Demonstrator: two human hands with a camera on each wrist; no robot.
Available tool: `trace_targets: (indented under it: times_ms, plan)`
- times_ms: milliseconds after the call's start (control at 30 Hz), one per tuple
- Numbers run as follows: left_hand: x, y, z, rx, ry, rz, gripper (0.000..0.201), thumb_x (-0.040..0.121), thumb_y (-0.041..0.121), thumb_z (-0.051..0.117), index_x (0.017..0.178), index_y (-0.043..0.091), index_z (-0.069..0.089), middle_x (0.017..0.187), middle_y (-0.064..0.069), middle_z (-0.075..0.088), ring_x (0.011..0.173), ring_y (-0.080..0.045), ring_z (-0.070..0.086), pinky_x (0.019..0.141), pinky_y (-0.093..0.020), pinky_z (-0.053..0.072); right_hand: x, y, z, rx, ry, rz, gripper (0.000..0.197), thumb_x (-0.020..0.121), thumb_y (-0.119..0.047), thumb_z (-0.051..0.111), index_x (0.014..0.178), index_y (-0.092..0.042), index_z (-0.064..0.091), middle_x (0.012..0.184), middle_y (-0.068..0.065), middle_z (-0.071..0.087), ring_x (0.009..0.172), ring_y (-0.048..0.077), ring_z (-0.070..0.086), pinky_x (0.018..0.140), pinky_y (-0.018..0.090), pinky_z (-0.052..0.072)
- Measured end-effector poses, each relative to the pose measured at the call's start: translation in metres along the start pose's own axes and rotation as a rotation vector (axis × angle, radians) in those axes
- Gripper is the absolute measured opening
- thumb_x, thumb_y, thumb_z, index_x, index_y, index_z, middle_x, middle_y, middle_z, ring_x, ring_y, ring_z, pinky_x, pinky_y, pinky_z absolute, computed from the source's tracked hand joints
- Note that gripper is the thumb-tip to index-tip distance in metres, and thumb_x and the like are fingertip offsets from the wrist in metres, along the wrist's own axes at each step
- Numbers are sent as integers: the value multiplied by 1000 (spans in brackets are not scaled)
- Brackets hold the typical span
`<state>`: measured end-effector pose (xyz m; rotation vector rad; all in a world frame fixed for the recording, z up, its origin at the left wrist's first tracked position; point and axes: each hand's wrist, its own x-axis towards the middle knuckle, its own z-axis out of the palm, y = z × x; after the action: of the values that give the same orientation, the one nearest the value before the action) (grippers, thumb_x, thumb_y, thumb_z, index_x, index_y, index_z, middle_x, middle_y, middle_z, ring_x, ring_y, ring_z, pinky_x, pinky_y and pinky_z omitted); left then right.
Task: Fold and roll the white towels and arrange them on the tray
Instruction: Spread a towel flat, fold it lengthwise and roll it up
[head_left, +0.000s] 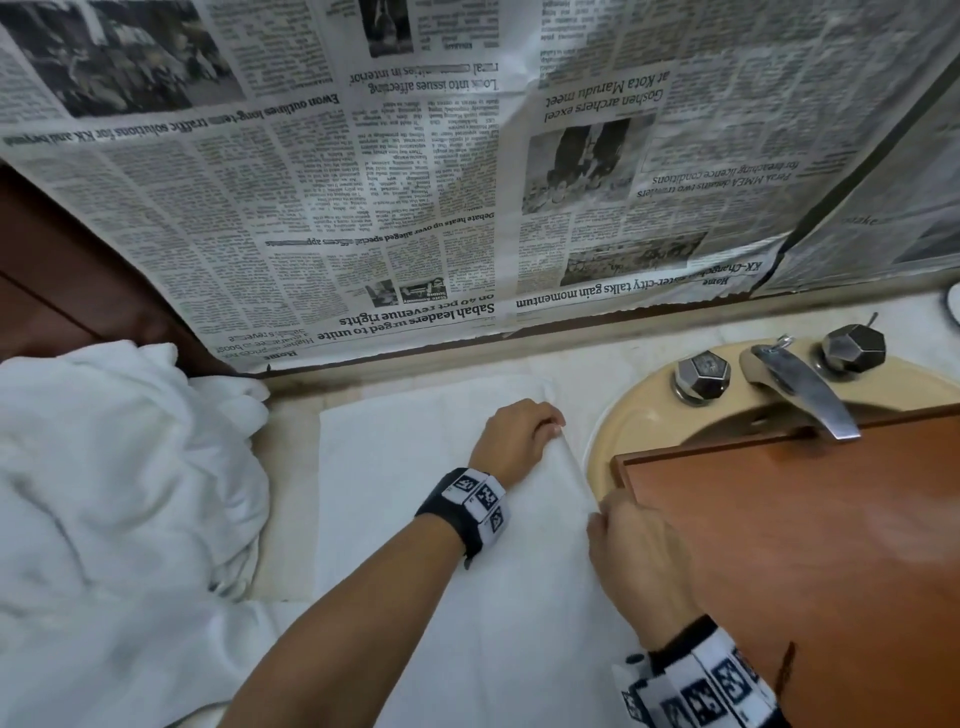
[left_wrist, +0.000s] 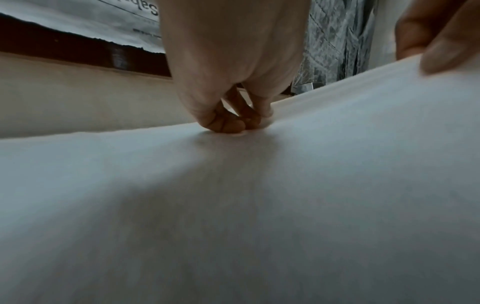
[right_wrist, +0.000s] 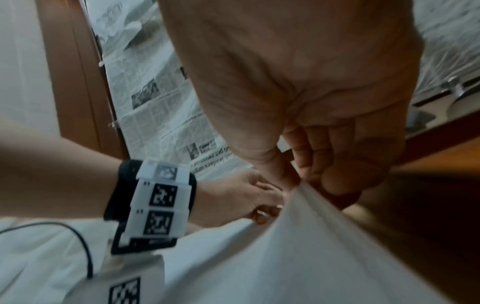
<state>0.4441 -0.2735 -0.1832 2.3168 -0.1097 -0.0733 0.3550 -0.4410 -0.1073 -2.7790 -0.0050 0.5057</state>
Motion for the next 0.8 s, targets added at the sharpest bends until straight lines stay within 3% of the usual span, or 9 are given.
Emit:
trace_targets:
  times_ms: [200,300,400,467,600,733,800]
  plan:
    - [-1,28,-1,-276,102,-57,13,93,16,65,102,13,74,103,-2,74,96,-15,67,93,-28,51,-14,7,-37,139,132,44,15,96,-28,52,85,-18,56,76,4,63,72,29,59,66,41,53]
    - [-16,26,-20,-387,171,-71,10,92,15,68,100,15,75,101,3,74,94,-8,68,92,-22,52,-28,-8,-45,152,136,-26,18,94,-29,54,78,-21,53,67,3,64,65,29,61,63,43,54]
    - [-42,7,-53,-424,215,-93,9,92,14,70,99,17,75,101,5,74,91,-6,70,86,-21,54,-43,-43,-36,92,102,-207,16,93,-26,53,79,-20,49,73,2,63,68,27,63,70,41,52]
    - [-66,-10,-78,-422,246,-125,9,92,13,70,99,17,75,101,6,75,90,-6,70,81,-18,54,-50,-72,-23,36,57,-300,14,96,-24,49,84,-18,43,84,3,64,79,28,64,69,37,45]
    - [-107,-50,-118,-406,308,-237,10,92,15,70,97,20,77,102,12,75,88,-5,70,75,-14,52,-58,-127,4,-6,-70,-356,4,100,-17,41,96,-18,39,104,6,62,94,29,61,65,32,31]
    - [-123,-86,-132,-322,344,-403,19,92,12,65,93,27,77,93,16,74,80,-3,70,75,-17,53,-58,-169,38,-21,-154,-395,9,99,-12,41,106,-10,46,109,12,61,96,33,59,66,33,30]
    - [-124,-96,-133,-270,341,-450,25,92,8,59,91,25,77,90,18,73,78,0,67,76,-13,51,-56,-181,58,-11,-200,-390,10,98,-8,41,106,-9,47,109,14,60,93,33,59,66,33,32]
